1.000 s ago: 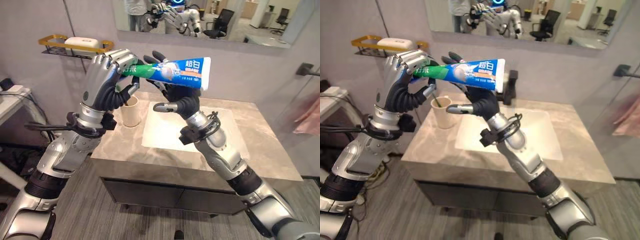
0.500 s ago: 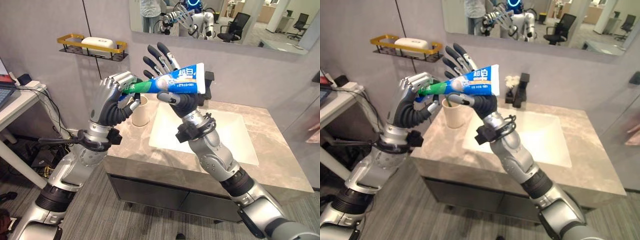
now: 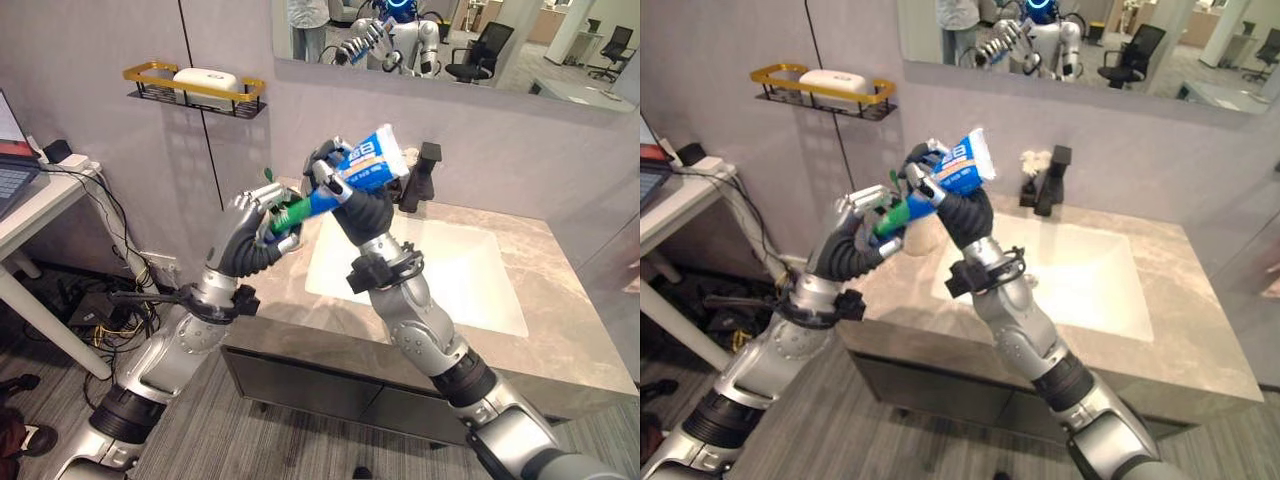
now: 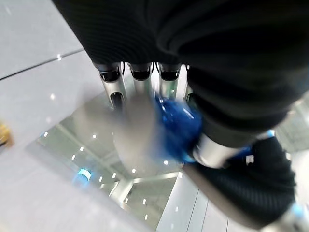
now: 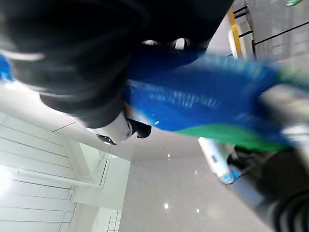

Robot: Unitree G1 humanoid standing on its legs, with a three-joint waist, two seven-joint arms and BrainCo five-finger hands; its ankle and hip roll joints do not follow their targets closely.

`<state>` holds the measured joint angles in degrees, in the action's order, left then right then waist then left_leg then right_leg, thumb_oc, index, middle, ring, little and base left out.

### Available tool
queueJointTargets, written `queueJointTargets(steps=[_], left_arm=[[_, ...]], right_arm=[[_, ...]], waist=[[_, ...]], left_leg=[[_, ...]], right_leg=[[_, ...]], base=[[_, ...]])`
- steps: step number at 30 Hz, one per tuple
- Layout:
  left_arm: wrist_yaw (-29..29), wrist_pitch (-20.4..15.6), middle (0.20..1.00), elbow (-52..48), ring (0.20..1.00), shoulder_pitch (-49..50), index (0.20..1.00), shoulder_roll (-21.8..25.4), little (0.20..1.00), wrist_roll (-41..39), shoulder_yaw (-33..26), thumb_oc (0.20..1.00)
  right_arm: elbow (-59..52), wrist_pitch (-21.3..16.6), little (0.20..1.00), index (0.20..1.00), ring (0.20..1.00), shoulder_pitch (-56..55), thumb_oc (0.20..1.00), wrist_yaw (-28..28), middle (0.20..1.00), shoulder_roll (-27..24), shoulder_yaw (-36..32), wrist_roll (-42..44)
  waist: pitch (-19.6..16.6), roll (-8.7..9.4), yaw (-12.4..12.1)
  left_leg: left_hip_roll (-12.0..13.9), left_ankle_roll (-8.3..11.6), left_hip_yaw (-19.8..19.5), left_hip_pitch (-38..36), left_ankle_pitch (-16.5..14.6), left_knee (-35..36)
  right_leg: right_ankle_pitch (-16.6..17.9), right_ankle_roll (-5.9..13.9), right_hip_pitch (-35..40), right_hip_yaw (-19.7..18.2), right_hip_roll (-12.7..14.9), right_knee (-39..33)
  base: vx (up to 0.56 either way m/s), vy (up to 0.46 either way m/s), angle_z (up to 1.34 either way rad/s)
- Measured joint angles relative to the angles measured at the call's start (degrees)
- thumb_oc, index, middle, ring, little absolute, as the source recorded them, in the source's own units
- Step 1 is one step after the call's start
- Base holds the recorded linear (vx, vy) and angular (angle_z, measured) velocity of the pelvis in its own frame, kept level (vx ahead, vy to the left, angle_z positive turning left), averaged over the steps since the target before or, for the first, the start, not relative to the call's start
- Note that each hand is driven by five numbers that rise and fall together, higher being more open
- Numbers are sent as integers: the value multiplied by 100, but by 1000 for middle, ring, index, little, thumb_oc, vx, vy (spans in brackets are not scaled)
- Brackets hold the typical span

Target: Put brush and paste in cup on sink, flatten towel.

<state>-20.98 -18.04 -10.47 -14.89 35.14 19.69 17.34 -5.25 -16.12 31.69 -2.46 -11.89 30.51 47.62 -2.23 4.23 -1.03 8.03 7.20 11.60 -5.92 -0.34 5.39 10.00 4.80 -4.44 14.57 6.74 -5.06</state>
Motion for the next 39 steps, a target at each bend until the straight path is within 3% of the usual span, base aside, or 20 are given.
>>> queueJointTargets(steps=[4,7,9,13,16,19,21,22,23,24,27,30,31,33,35,39], left_arm=[[36,115,1000,9,1000,725,1000,12,1000,-3,-124,1000],[168,171,1000,76,1000,1250,1000,19,1000,-16,-146,1000],[277,143,1000,220,1000,1711,1000,36,1000,-125,-270,1000],[442,150,1000,277,1000,2019,1000,418,1000,-158,-307,1000],[469,115,1000,273,1000,2079,1000,750,1000,-169,-345,1000],[586,-7,1000,283,1000,2235,1000,1016,1000,-255,-381,1000],[645,-116,1000,270,1000,2410,1000,1298,1000,-457,-528,1000],[667,-179,1000,282,1000,2726,1000,1309,1000,-814,-822,1000],[711,-176,1000,290,1000,2911,1000,1331,1000,-1054,-965,1000],[800,-186,1000,289,1000,3121,1000,1414,1000,-1439,-1143,1000],[1074,-124,1000,494,1000,3521,1000,1404,1000,-2123,-1204,1000],[1382,-96,1000,694,1000,3535,1000,1410,1000,-2500,-1036,1000],[1507,-56,1000,863,1000,3521,1000,1410,1000,-2689,-981,1000],[1626,-18,1000,927,1000,3662,1000,1311,1000,-2912,-1023,1000],[1783,62,1000,977,1000,3874,1000,855,1000,-3337,-1280,1000],[2133,462,1000,1162,1000,4275,1000,455,1000,-4186,-1278,1000]], right_arm=[[-12,0,200,200,200,-101,200,-115,200,-69,-22,-139],[3,-1,200,200,200,-180,200,-233,200,-130,-173,-188],[155,0,200,200,200,-194,200,-452,200,-131,-332,-568],[150,9,200,200,200,-166,200,-848,200,-224,-576,-1313],[152,9,200,200,200,-128,200,-934,200,-150,-610,-1540],[159,2,200,200,200,-30,200,-1037,200,-241,-727,-1747],[176,-16,200,200,200,2,200,-1208,200,-465,-934,-1839],[174,-29,200,200,200,1,200,-1298,200,-539,-995,-1950],[167,-57,200,200,200,-12,200,-1365,200,-615,-1062,-2008],[173,-62,200,200,200,80,200,-1402,200,-767,-1190,-2087],[223,-112,200,200,200,308,200,-1549,200,-860,-1409,-2167],[359,-112,200,200,200,585,200,-1639,200,-1208,-1457,-2372],[393,-112,200,200,200,650,200,-1650,200,-1413,-1488,-2408],[456,-111,200,200,200,764,200,-1687,200,-1381,-1580,-2433],[657,-99,200,200,200,921,200,-1747,200,-1382,-1617,-2492],[662,-14,200,200,200,930,200,-1748,200,-1443,-1807,-2598]], waist=[[15,-5,-11],[58,19,-159],[122,36,-185],[263,184,-439],[284,236,-498],[519,123,-468],[747,-39,-487],[791,-111,-448],[781,-76,-439],[737,36,-592],[741,65,-678],[897,-142,-729],[938,-136,-731],[967,-29,-869],[961,178,-930],[996,120,-966]], left_leg=[[-76,-42,-2,-6,-21,1],[-177,-101,-17,8,-33,-1],[-287,-213,-22,1,-91,20],[-522,-304,-156,12,-41,-1],[-624,-358,-179,18,-50,-2],[-696,-498,-240,13,-114,-113],[-665,-631,-331,17,-229,-235],[-658,-656,-430,-5,-226,-222],[-657,-650,-527,9,-185,-240],[-736,-637,-488,28,-163,-232],[-803,-616,-699,163,-147,-320],[-769,-591,-985,203,-115,-363],[-774,-587,-1114,201,-116,-399],[-735,-532,-1146,205,-89,-337],[-824,-467,-1160,135,-47,-205],[-648,-356,-1270,218,14,-142]], right_leg=[[22,35,12,-7,77,1],[52,81,24,1,168,7],[62,149,42,-10,291,5],[125,240,61,23,534,7],[162,284,72,31,637,32],[185,302,-24,21,765,485],[394,453,-153,-11,848,879],[172,483,-201,-57,804,1062],[35,450,-136,-112,723,1054],[-44,440,-105,44,724,879],[-58,432,95,218,789,601],[-82,455,175,67,767,763],[-137,522,286,-111,769,726],[-214,607,450,-109,767,493],[-292,614,668,-93,771,-1],[-339,543,646,33,594,-2]], base=[[-22,78,1],[-67,177,4],[-44,126,7],[-39,111,12],[-34,124,8],[-31,138,17],[26,117,15],[17,23,24],[21,-10,20],[23,-43,20],[34,-43,40],[11,-27,50],[84,-81,49],[100,-101,23],[76,-86,1],[64,-83,13]])
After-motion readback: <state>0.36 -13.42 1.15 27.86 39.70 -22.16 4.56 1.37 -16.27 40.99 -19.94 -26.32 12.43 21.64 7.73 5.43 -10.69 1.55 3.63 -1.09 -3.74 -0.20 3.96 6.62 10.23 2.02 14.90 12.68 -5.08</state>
